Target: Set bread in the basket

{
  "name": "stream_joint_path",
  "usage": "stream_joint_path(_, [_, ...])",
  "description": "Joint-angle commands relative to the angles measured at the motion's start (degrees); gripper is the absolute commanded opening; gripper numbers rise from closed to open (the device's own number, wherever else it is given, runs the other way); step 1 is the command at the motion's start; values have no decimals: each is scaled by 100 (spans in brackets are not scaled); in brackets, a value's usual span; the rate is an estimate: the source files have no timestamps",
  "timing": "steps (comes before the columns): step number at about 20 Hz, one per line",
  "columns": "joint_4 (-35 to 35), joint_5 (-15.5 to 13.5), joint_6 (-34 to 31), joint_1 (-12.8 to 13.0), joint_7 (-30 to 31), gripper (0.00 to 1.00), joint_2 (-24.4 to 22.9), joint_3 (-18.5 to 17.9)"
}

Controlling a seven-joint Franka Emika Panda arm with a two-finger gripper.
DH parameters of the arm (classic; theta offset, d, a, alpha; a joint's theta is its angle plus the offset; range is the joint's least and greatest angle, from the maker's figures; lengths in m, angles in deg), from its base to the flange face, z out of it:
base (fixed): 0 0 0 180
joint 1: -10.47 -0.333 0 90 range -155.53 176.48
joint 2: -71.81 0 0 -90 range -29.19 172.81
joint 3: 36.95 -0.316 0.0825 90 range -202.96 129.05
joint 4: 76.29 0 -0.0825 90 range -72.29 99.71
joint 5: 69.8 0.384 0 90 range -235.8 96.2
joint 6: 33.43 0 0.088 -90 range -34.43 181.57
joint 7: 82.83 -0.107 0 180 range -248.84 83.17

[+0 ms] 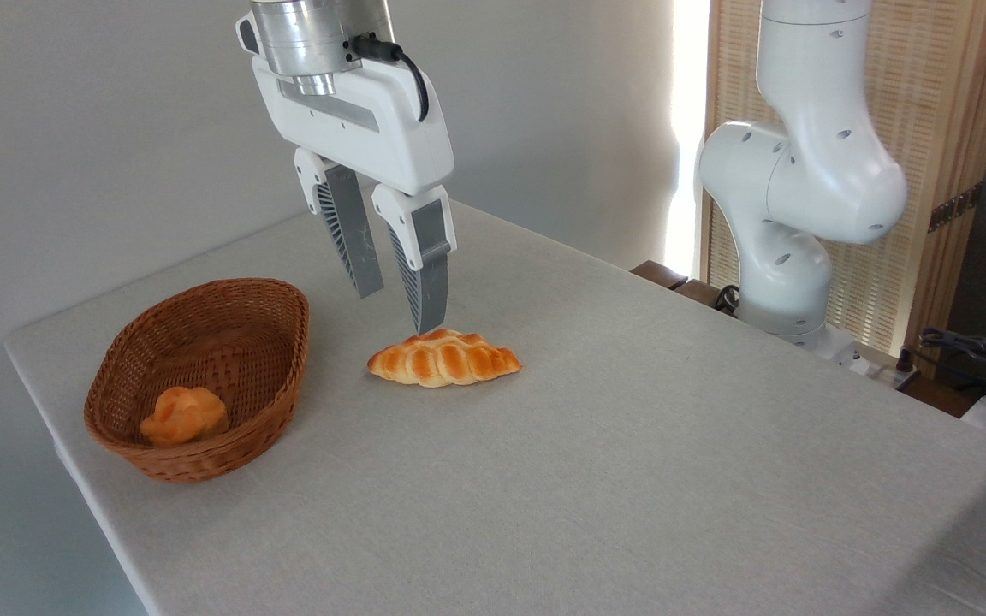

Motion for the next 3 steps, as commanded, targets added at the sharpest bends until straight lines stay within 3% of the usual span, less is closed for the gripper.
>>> stream_joint_path(1, [10, -57, -41, -79, 50, 100, -49, 61])
stream_joint_path(3, [10, -57, -41, -79, 50, 100, -40, 61])
